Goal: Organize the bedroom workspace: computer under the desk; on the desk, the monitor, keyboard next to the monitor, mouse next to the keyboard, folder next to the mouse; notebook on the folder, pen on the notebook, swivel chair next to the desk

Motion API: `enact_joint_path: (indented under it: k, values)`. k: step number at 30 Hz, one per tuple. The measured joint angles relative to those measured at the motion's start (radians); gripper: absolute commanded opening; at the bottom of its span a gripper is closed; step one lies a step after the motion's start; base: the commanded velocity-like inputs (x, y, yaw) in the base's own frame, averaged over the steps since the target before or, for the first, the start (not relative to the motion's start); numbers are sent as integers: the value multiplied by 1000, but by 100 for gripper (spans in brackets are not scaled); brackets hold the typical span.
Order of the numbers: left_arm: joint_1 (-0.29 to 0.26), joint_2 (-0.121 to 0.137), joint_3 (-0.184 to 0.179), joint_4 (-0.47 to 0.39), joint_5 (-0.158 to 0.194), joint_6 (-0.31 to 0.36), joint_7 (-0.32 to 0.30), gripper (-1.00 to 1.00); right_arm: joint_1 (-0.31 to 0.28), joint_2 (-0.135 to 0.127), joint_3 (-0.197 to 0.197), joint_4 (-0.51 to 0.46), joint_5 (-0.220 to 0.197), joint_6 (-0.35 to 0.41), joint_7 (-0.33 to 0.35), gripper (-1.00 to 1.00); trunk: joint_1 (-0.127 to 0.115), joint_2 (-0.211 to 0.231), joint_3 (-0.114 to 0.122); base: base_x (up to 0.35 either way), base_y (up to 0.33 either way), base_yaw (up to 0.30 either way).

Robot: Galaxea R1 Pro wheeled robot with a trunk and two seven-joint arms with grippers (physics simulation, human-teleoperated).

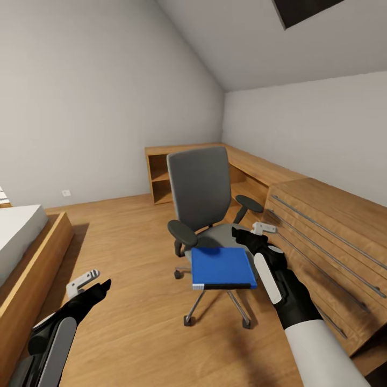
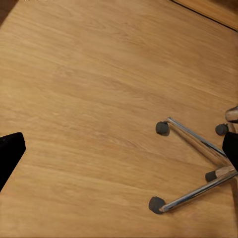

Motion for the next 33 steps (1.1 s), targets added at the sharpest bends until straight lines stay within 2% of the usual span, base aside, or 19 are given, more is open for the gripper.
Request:
enact_joint_path:
  k: [8, 10, 12, 17, 19, 21, 22, 26, 27, 28, 30, 31, 33]
  values:
    - [0, -3, 3, -29, 2, -2, 2, 100, 0, 0, -3, 1, -4, 1, 1, 100, 0, 0, 0, 4, 7, -133]
    - [0, -3, 3, -33, 3, -2, 2, 100, 0, -1, -12, 2, -23, 2, 1, 100, 0, 0, 0, 1, 1, -246]
    - [0, -3, 3, -35, 3, -2, 3, 100, 0, -4, -31, 4, -64, 2, 0, 100, 0, 0, 0, 0, 0, -257]
    - [0, -2, 11, -36, 3, -2, 4, 100, 2, -17, -117, 16, -209, 5, -2, 100, 19, -35, -16, 0, 0, -264]
    - [0, -3, 17, -36, 3, -2, 4, 100, 3, -20, -135, 25, -245, 5, -1, 100, 27, -49, -22, 0, 0, -267]
    - [0, -3, 23, -36, 3, -2, 4, 100, 9, -25, -165, 38, -303, 6, 2, 100, 34, -63, -28, 0, 0, -267]
    - [0, -3, 26, -37, 3, -2, 4, 100, 15, -30, -193, 51, -346, 6, 4, 100, 38, -70, -31, 0, 0, -267]
    - [0, -3, 29, -37, 3, -2, 4, 100, 24, -36, -260, 95, -447, 7, 8, 100, 54, -98, -44, 0, 0, -264]
    - [0, -3, 30, -37, 3, -2, 4, 100, 26, -39, -287, 118, -497, 9, 9, 100, 57, -105, -47, 0, 0, -237]
    - [0, -3, 30, -37, 3, -2, 4, 100, 27, -40, -300, 128, -523, 9, 10, 100, 61, -112, -50, 0, 0, -191]
    - [0, -3, 31, -37, 3, -2, 4, 100, 29, -51, -327, 154, -604, 15, 13, 100, 69, -126, -56, 0, 0, -90]
    - [0, -3, 31, -37, 3, -2, 4, 100, 30, -65, -339, 165, -655, 25, 14, 100, 73, -133, -59, 0, 0, -34]
    - [0, -3, 32, -37, 3, -2, 4, 100, 30, -71, -344, 170, -685, 34, 15, 100, 80, -147, -66, 0, 0, -18]
